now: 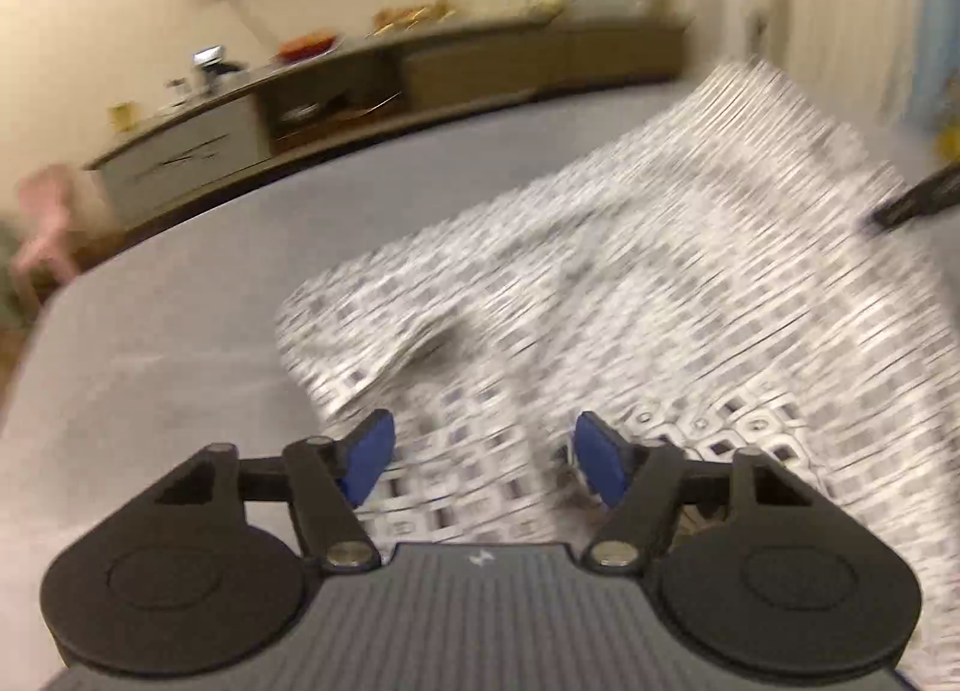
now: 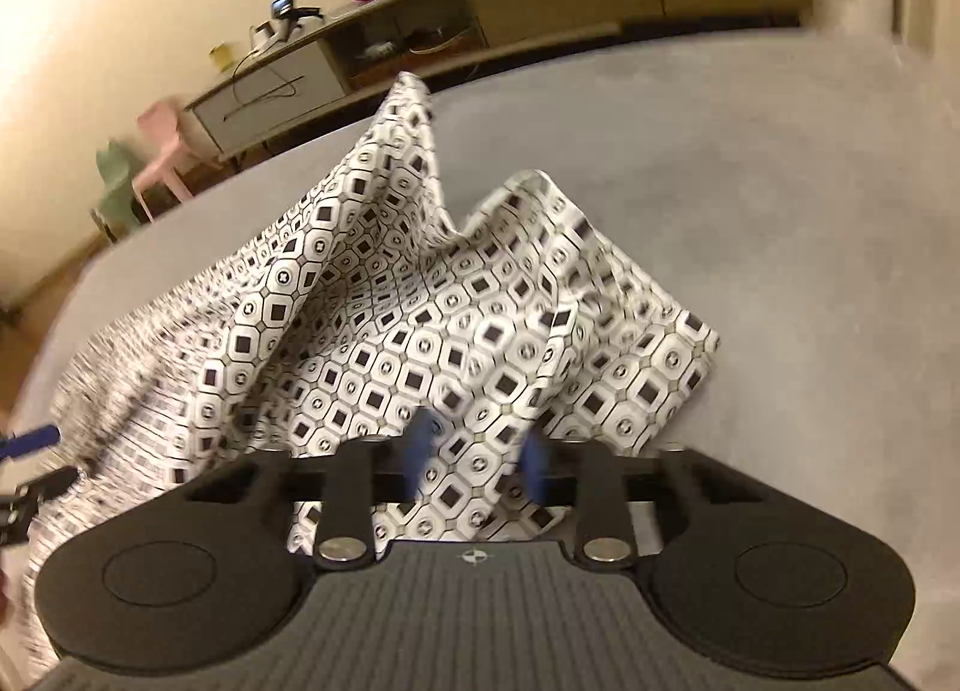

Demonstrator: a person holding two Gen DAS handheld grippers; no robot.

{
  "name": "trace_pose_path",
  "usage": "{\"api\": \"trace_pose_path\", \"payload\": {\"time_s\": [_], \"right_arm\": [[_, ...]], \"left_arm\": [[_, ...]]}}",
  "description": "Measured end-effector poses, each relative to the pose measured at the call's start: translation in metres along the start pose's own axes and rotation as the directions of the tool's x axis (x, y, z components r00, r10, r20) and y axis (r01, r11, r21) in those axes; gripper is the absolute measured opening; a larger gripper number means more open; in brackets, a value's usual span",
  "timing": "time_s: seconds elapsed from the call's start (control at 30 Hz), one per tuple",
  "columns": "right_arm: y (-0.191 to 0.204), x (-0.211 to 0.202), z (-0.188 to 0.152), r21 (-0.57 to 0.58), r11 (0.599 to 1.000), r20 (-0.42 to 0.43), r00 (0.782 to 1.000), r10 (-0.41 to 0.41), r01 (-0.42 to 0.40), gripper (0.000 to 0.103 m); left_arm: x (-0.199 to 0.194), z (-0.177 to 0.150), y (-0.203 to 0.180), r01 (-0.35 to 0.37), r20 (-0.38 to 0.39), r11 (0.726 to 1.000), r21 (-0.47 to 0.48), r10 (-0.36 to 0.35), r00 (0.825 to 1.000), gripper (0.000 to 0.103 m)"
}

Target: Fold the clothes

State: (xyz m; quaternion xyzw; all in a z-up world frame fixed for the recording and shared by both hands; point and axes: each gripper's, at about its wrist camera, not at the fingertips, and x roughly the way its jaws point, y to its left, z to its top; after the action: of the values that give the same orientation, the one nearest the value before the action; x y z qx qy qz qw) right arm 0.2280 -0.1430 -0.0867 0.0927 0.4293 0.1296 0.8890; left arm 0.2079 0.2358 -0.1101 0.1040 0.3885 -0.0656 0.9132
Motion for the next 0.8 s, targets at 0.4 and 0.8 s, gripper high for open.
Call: {"api": "trace_pose_path", "payload": {"time_s": [0.4, 0.8], "right_arm": [[-0.023, -0.127, -0.075, 0.073, 0.995, 0.073, 0.994, -0.076, 0.071, 0.003], [-0.004, -0.148, -0.04, -0.366, 0.912, 0.131, 0.981, -0.145, 0.184, 0.085]], "left_arm": [[-0.043, -0.035, 0.177, -0.067, 0.027, 0.718, -0.693, 0.118, 0.993, 0.007], [-0.08, 0.005, 0.079, -0.132, 0.16, 0.912, -0.388, 0.208, 0.965, 0.018]]}}
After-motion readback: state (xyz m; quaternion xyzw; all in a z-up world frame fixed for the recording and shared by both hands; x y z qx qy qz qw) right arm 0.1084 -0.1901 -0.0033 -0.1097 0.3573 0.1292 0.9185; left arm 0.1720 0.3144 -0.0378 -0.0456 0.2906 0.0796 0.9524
